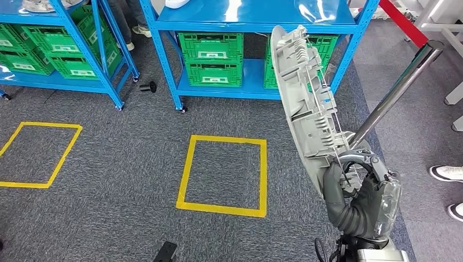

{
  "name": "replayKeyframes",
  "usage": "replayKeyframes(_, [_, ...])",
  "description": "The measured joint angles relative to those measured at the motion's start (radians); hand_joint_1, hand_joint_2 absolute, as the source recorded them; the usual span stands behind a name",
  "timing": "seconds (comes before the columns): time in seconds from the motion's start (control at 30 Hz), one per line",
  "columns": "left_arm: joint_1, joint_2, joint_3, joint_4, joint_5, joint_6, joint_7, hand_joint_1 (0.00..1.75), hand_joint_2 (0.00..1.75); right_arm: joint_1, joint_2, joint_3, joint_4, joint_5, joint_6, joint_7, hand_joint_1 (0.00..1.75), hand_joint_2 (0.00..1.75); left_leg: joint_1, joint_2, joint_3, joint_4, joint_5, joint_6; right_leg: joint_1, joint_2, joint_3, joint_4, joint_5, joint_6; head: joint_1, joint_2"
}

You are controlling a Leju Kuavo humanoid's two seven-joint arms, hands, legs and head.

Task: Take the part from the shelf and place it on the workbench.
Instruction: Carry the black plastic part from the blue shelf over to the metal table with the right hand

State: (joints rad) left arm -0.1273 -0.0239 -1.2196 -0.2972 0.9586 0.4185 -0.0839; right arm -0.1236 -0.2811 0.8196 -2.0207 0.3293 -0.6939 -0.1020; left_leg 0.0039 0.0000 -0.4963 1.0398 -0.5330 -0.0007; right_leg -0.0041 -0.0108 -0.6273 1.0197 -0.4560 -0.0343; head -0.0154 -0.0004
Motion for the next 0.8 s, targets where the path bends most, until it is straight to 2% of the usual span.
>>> replayKeyframes(0.03, [-0.002,0.0,0.0,0.0,-0.003,0.001,-0.001,0.0,1.75,0.0,0.0,0.0,0.0,0.0,0.0,0.001,1.75,1.75,-0.003,0.0,0.019,-0.036,-0.015,0.005,0.0,-0.001,-0.005,0.001,0.007,0.006,0.0,0.0])
replayKeyframes(0.1, [-0.004,0.0,-0.001,0.0,-0.005,0.003,-0.002,0.0,1.75,0.0,0.0,0.0,0.0,0.0,0.0,0.002,1.75,1.75,-0.002,0.001,0.019,-0.058,-0.015,0.016,-0.001,0.0,-0.013,0.003,0.017,0.019,0.0,0.0])
replayKeyframes(0.13, [-0.003,0.0,-0.001,0.0,-0.005,0.003,-0.002,0.0,1.75,0.0,0.0,0.0,0.0,0.0,0.0,0.002,1.75,1.75,0.001,0.002,0.016,-0.062,-0.009,0.021,-0.001,0.001,-0.02,0.012,0.009,0.024,0.001,0.0])
replayKeyframes(0.17, [-0.003,-0.001,-0.001,0.0,-0.005,0.004,-0.002,0.0,1.75,0.001,-0.001,0.0,0.0,0.0,0.0,0.003,1.75,1.75,0.003,0.003,0.011,-0.065,-0.002,0.028,-0.001,0.002,-0.031,0.038,-0.013,0.029,0.005,0.0])
replayKeyframes(0.2, [-0.003,-0.001,-0.002,-0.001,-0.006,0.004,-0.002,0.0,1.75,0.001,-0.001,0.0,0.0,0.0,0.0,0.004,1.75,1.75,0.004,0.003,0.006,-0.066,0.005,0.033,-0.003,0.003,-0.049,0.084,-0.047,0.034,0.008,0.0])
replayKeyframes(0.27, [-0.003,-0.002,-0.003,-0.001,-0.008,0.004,-0.002,0.0,1.75,0.001,-0.001,0.0,0.0,0.0,0.0,0.004,1.75,1.75,0.002,0.004,-0.009,-0.064,0.015,0.037,-0.004,0.004,-0.095,0.211,-0.118,0.039,0.015,0.0])
replayKeyframes(0.3, [-0.003,-0.002,-0.003,-0.001,-0.01,0.004,-0.001,0.0,1.75,0.002,-0.001,0.0,0.0,0.0,0.0,0.005,1.75,1.75,0.002,0.004,-0.016,-0.062,0.019,0.038,-0.004,0.004,-0.108,0.258,-0.137,0.041,0.016,0.0])
replayKeyframes(0.33, [-0.003,-0.002,-0.004,-0.001,-0.011,0.004,-0.001,0.0,1.75,0.002,-0.001,0.0,0.0,0.0,0.0,0.005,1.75,1.75,0.001,0.004,-0.022,-0.059,0.022,0.037,-0.005,0.003,-0.104,0.27,-0.136,0.041,0.016,0.0])
replayKeyframes(0.37, [-0.003,-0.002,-0.004,-0.001,-0.012,0.004,-0.001,0.0,1.75,0.003,-0.001,0.0,0.0,0.0,0.0,0.005,1.75,1.75,0.001,0.004,-0.027,-0.055,0.024,0.037,-0.005,0.003,-0.08,0.242,-0.117,0.04,0.017,0.0])
replayKeyframes(0.43, [-0.003,-0.002,-0.006,-0.001,-0.013,0.004,0.0,0.0,1.75,0.003,-0.001,0.0,0.0,0.0,0.0,0.006,1.75,1.75,0.001,0.003,-0.034,-0.049,0.025,0.033,-0.004,0.003,0.003,0.111,-0.065,0.032,0.019,0.0])
replayKeyframes(0.47, [-0.004,-0.002,-0.006,-0.002,-0.014,0.004,0.0,0.0,1.75,0.002,-0.001,0.0,0.0,0.0,0.0,0.006,1.75,1.75,-0.001,0.003,-0.038,-0.045,0.026,0.03,-0.003,0.003,0.036,0.051,-0.05,0.026,0.019,0.0])
replayKeyframes(0.5, [-0.004,-0.003,-0.007,-0.002,-0.016,0.004,0.001,0.0,1.75,0.002,-0.002,0.0,0.0,0.001,0.0,0.006,1.75,1.75,-0.002,0.003,-0.043,-0.041,0.027,0.024,-0.001,0.003,0.055,0.014,-0.045,0.021,0.02,0.0])
replayKeyframes(0.6, [-0.005,-0.005,-0.014,-0.003,-0.02,0.009,0.005,0.0,1.75,0.01,-0.003,-0.001,-0.002,0.007,0.0,0.007,1.75,1.75,-0.003,0.004,-0.056,-0.038,0.032,0.007,0.0,0.004,0.054,-0.008,-0.045,0.007,0.019,0.0])
replayKeyframes(0.67, [-0.005,-0.006,-0.02,-0.004,-0.023,0.012,0.008,0.0,1.75,0.017,-0.004,-0.003,-0.004,0.012,0.0,0.007,1.75,1.75,-0.003,0.003,-0.069,-0.012,0.008,-0.003,-0.005,0.003,0.055,-0.017,-0.038,-0.004,0.014,0.0])
replayKeyframes(0.7, [-0.005,-0.006,-0.022,-0.004,-0.026,0.013,0.01,0.0,1.75,0.02,-0.004,-0.004,-0.005,0.015,0.0,0.008,1.75,1.75,-0.002,0.002,-0.086,0.028,-0.018,-0.009,-0.007,0.002,0.055,-0.021,-0.035,-0.008,0.011,0.0])
replayKeyframes(0.77, [-0.004,-0.006,-0.025,-0.004,-0.033,0.013,0.012,0.0,1.75,0.028,-0.006,-0.008,-0.009,0.024,0.0,0.01,1.75,1.75,0.002,0.002,-0.135,0.153,-0.079,-0.018,-0.006,0.002,0.054,-0.02,-0.033,-0.011,0.004,0.0])
replayKeyframes(0.8, [-0.004,-0.006,-0.027,-0.004,-0.035,0.014,0.014,0.0,1.75,0.033,-0.007,-0.008,-0.011,0.033,0.0,0.014,1.75,1.75,0.004,0.002,-0.155,0.206,-0.095,-0.02,-0.006,0.002,0.054,-0.019,-0.034,-0.012,0.003,0.0])
